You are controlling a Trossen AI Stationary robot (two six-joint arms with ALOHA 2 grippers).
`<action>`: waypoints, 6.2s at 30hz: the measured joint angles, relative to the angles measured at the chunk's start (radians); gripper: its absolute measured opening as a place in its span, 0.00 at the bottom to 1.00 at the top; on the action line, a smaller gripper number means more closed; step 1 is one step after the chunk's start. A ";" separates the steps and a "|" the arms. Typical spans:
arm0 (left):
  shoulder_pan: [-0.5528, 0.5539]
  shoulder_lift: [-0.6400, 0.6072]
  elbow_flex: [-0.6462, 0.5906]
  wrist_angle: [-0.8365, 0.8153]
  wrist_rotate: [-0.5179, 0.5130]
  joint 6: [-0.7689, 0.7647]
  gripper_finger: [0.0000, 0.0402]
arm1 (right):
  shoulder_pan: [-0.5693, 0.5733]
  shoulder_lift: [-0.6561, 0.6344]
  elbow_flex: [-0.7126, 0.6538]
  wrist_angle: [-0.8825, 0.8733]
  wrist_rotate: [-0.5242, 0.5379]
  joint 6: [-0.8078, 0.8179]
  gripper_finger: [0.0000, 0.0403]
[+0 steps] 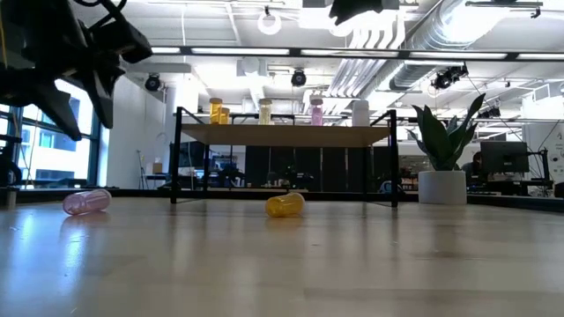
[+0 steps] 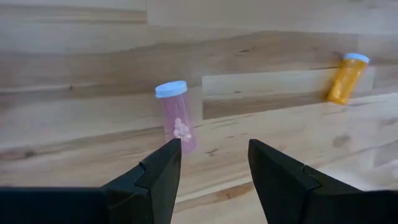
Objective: Pick and place medicine bottles onto shelf by color
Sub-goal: Put the pink pill bottle on the shelf aligned with other pink pill bottles
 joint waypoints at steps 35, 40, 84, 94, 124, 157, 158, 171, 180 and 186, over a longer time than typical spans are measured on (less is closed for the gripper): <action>-0.026 0.454 0.001 0.123 0.050 -0.149 0.44 | 0.000 0.001 0.000 -0.009 -0.001 -0.025 0.35; -0.027 0.474 0.004 0.128 0.060 -0.130 0.41 | 0.000 0.001 0.000 -0.009 0.001 -0.025 0.35; 0.222 0.470 0.298 0.532 0.052 1.046 0.23 | 0.011 0.001 0.000 -0.009 -0.164 0.020 0.35; 0.360 0.470 0.377 0.732 0.150 1.380 0.23 | 0.042 0.001 0.000 -0.004 -0.168 0.140 0.47; 0.423 0.469 0.422 1.122 0.192 1.792 0.23 | 0.132 0.016 -0.002 0.114 -0.416 0.027 0.49; 0.428 0.469 0.422 1.215 0.182 1.826 0.23 | 0.145 0.029 -0.002 0.062 -0.294 0.027 0.41; 0.428 0.469 0.422 1.215 0.182 1.826 0.23 | 0.145 0.029 -0.002 0.062 -0.294 0.027 0.39; 0.428 0.469 0.422 1.213 0.171 1.826 0.25 | 0.145 0.029 -0.002 0.061 -0.294 0.027 0.25; 0.428 0.469 0.422 1.213 0.144 1.827 0.28 | 0.144 0.029 -0.002 0.061 -0.291 0.041 0.25; 0.428 0.469 0.422 1.178 0.142 1.902 0.35 | 0.144 0.029 -0.002 0.061 -0.275 0.073 0.25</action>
